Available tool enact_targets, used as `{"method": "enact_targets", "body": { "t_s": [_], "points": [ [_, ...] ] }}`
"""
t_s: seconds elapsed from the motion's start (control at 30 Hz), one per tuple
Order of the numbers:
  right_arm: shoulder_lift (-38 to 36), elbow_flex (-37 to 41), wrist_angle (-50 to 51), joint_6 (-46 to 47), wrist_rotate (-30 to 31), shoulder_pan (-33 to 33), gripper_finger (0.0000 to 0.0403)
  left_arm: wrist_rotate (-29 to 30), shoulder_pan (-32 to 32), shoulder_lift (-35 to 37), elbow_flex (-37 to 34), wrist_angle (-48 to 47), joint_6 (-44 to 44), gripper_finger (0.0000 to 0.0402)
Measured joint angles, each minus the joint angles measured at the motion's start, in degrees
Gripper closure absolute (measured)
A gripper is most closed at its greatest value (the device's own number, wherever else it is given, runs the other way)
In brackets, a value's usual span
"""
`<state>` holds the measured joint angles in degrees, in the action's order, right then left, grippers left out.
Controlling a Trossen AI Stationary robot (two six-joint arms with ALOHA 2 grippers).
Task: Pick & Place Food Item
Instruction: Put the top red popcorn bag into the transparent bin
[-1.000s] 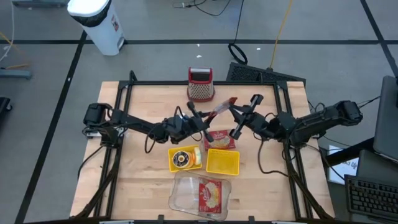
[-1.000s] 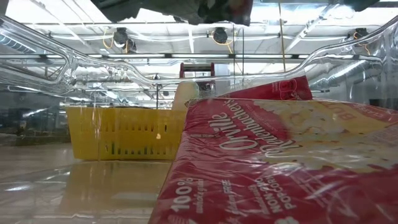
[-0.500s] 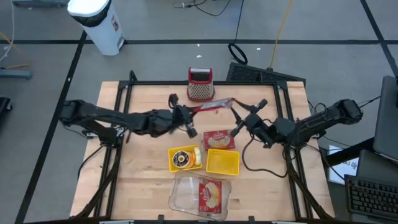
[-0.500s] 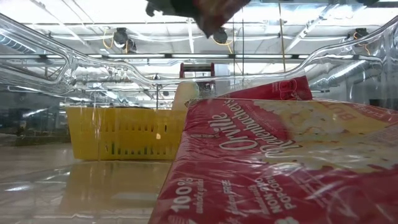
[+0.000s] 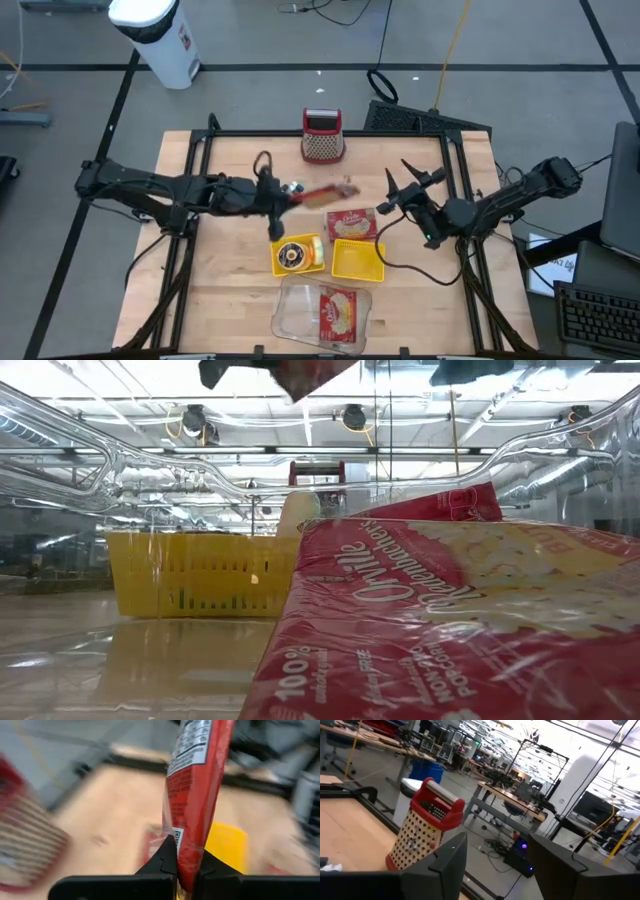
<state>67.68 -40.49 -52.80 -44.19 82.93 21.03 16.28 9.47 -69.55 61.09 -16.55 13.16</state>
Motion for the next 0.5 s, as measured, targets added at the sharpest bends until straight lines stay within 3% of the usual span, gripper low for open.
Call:
{"method": "enact_targets", "body": {
  "t_s": [0.33,0.5],
  "points": [
    [0.0,5.2,0.0,11.9,-3.5,0.9,0.0223,-29.2,9.7,-5.3,0.0,-3.0,7.0,0.0399],
    [0.0,6.2,0.0,15.4,-8.0,0.9,0.0225,-36.8,13.0,-9.1,0.0,-2.0,15.8,0.0400]
  ]
}}
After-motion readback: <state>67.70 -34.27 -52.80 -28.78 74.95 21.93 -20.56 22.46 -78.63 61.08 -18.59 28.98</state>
